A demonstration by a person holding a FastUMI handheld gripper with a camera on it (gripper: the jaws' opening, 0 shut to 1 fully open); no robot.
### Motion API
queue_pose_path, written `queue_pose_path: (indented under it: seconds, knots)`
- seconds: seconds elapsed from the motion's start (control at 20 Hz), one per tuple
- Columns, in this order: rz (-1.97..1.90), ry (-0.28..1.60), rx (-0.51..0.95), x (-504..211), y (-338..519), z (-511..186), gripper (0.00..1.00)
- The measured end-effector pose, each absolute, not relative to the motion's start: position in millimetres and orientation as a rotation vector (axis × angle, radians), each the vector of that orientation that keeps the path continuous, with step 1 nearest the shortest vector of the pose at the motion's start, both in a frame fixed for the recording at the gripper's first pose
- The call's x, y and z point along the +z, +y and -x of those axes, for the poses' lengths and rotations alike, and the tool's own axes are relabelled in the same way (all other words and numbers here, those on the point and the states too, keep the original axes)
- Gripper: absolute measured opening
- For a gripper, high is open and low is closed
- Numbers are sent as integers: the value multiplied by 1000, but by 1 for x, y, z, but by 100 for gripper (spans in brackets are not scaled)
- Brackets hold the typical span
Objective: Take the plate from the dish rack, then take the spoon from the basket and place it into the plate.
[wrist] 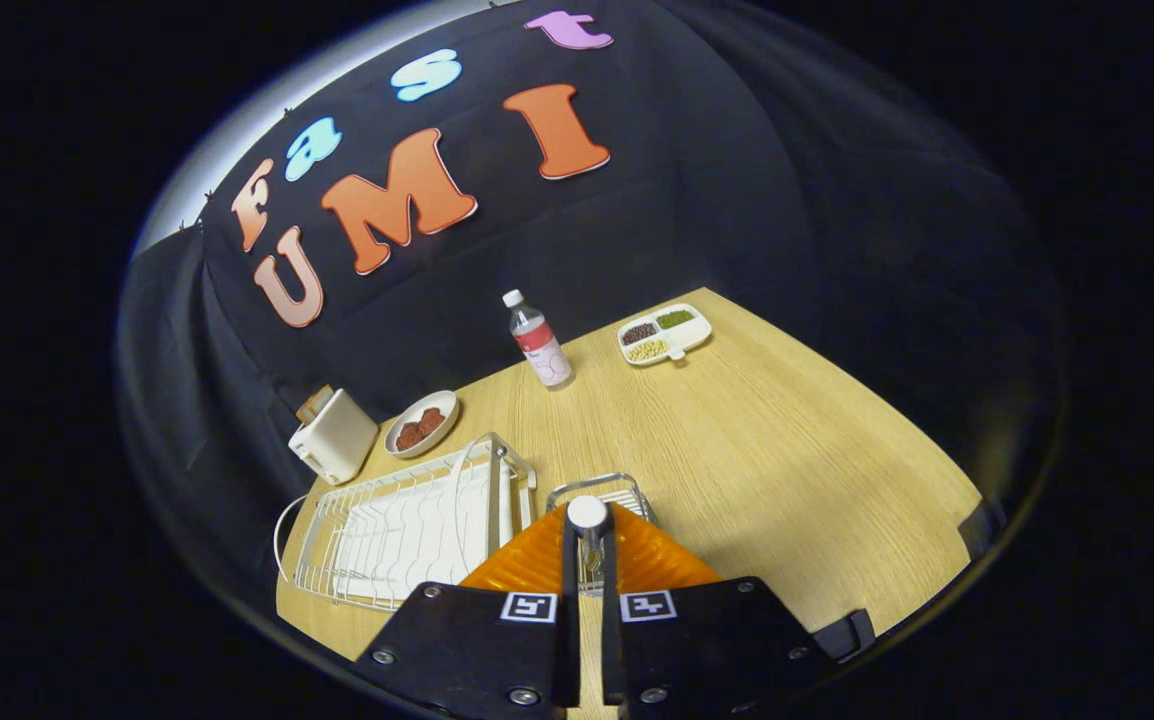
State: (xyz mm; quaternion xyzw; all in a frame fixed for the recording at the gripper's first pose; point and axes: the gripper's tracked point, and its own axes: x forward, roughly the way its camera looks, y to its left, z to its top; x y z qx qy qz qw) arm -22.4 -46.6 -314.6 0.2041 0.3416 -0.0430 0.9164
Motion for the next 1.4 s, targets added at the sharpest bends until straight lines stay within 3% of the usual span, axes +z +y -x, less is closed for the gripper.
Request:
queue_pose_path:
  seconds: [0.45,0.75,1.4]
  knots:
    - [-355,621,-55,-229,-37,22,9]
    - [-377,635,3,-212,-11,48,8]
    - [-473,829,198,-280,110,117,9]
